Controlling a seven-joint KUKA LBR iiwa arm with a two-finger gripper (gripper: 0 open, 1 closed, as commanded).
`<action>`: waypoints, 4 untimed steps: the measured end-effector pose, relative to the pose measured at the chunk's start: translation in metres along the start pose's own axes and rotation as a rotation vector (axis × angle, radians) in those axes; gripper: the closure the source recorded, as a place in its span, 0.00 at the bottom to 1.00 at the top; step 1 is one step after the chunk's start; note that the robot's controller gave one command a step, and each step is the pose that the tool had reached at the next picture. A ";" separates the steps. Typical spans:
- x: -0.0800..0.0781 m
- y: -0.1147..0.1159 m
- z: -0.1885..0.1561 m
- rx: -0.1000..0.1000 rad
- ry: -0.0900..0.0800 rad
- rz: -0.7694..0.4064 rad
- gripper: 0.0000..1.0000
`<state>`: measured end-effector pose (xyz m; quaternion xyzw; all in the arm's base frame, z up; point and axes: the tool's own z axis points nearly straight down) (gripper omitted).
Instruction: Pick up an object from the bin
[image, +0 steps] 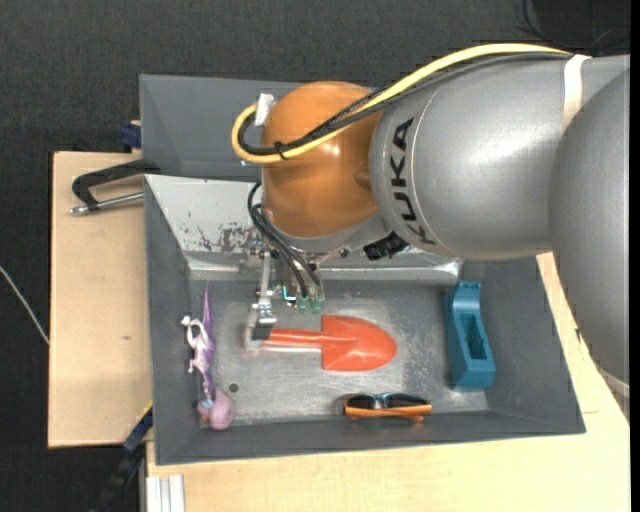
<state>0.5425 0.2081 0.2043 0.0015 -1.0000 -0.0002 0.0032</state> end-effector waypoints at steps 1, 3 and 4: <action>-0.002 -0.001 -0.004 -0.002 -0.008 0.003 0.00; -0.006 0.000 0.055 -0.004 -0.013 0.029 0.00; -0.008 -0.013 0.083 0.002 0.003 -0.081 0.00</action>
Offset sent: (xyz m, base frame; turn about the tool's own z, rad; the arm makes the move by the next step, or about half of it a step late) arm 0.0076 0.0003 -0.1142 0.0595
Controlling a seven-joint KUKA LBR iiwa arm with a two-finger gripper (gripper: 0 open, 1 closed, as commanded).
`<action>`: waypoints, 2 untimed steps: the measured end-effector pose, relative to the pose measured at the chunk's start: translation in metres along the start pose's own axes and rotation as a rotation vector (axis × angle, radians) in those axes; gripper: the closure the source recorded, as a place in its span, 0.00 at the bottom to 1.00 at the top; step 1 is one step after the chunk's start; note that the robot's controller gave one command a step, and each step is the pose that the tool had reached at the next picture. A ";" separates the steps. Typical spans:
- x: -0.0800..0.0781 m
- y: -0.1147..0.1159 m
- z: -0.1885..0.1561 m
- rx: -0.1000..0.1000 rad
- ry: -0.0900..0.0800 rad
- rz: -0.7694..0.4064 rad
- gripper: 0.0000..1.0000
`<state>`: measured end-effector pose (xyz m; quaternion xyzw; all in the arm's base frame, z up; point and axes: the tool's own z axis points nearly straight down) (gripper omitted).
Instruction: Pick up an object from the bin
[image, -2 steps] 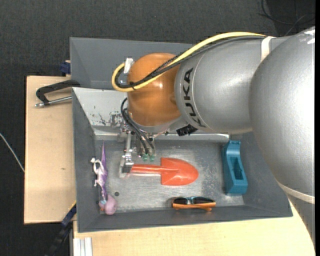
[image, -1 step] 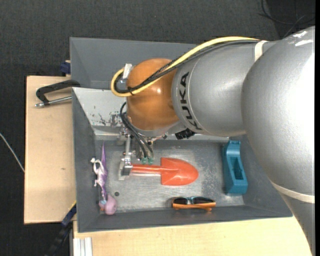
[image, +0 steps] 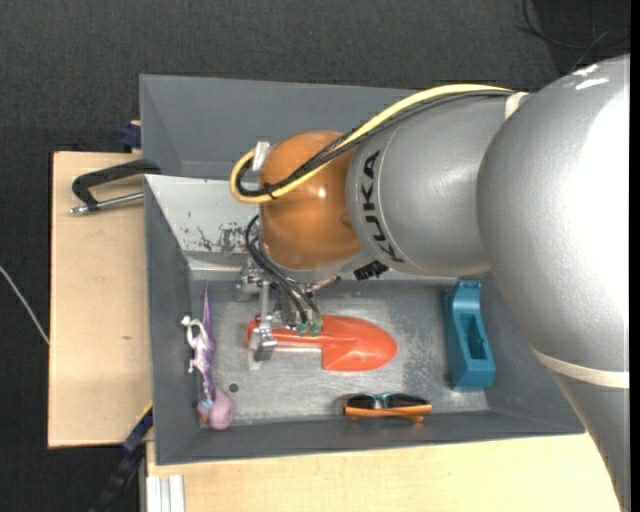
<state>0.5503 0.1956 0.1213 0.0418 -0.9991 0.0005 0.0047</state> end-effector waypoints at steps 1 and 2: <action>0.010 -0.008 -0.011 -0.003 -0.024 -0.067 0.00; -0.001 -0.044 0.034 -0.005 -0.014 -0.014 0.00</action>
Offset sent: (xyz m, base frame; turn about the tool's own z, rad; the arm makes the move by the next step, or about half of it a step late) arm 0.0187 -0.0670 -0.0513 0.0125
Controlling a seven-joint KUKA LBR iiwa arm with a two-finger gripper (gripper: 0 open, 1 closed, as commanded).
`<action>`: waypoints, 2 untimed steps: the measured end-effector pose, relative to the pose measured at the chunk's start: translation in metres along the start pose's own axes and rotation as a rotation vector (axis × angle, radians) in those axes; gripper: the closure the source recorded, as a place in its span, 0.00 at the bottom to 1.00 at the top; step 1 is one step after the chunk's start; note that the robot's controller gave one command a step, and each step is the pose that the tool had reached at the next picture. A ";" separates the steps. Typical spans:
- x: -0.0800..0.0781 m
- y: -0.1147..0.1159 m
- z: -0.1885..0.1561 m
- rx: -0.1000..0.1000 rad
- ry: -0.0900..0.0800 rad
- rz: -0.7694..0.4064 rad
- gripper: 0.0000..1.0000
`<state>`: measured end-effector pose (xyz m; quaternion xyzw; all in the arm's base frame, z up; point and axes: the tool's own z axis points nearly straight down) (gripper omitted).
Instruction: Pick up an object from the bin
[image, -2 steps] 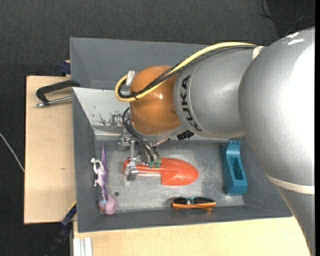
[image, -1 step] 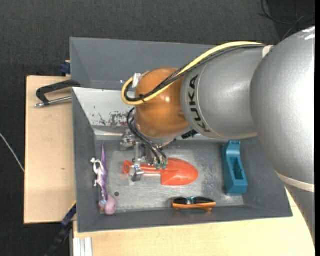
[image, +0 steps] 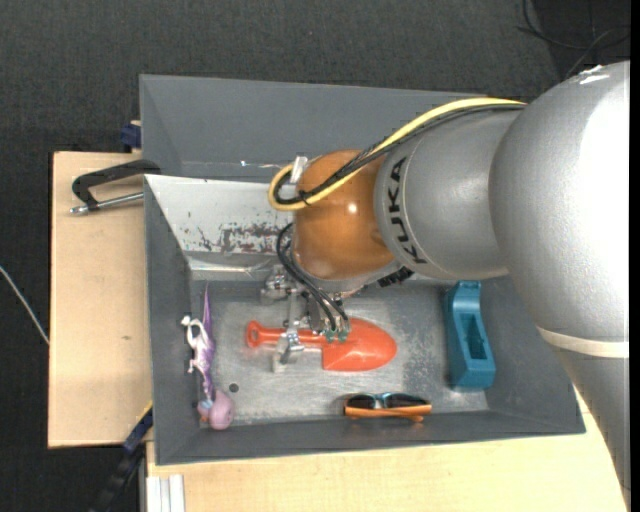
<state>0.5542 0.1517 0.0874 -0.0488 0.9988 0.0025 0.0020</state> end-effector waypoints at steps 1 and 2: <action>-0.011 -0.031 0.003 0.003 -0.001 -0.081 1.00; -0.011 -0.031 0.003 0.002 -0.001 -0.081 1.00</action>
Offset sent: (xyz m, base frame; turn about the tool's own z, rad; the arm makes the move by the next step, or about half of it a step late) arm 0.0000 0.0000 0.0000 0.0000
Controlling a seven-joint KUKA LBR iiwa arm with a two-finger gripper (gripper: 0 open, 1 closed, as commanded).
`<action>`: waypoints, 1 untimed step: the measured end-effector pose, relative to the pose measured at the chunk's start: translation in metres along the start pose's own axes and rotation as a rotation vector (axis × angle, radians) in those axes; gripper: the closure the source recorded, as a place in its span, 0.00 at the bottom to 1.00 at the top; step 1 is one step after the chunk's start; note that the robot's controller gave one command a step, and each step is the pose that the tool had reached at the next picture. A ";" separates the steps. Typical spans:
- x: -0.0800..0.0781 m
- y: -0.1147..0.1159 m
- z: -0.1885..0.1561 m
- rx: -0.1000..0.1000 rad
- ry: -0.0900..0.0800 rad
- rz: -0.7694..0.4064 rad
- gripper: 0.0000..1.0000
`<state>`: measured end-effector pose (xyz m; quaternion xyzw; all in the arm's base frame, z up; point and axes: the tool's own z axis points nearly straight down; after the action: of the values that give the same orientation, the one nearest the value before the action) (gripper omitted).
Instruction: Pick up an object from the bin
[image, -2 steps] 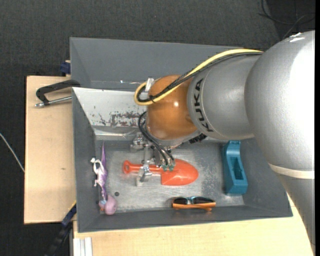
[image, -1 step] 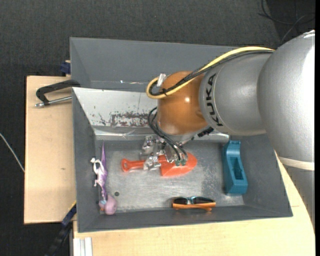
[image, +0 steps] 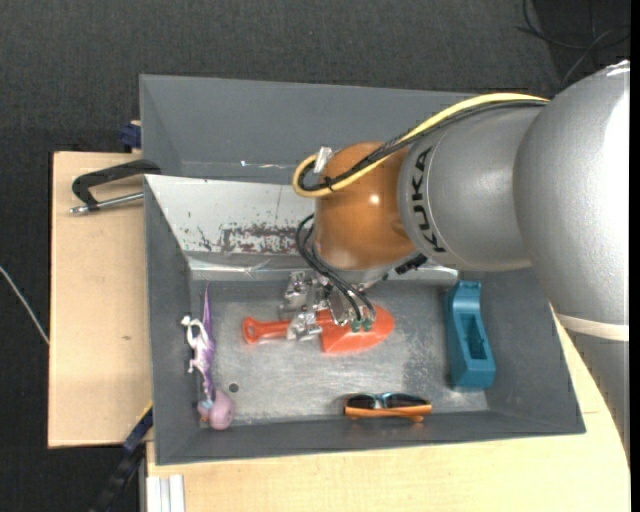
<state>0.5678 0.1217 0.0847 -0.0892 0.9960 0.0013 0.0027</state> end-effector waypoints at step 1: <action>0.012 -0.005 -0.070 0.000 0.002 -0.004 1.00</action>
Offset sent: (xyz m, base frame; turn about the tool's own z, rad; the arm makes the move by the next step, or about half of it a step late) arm 0.0000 0.0000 0.0000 0.0000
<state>0.5563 0.1140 0.1546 -0.0914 0.9958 0.0010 0.0020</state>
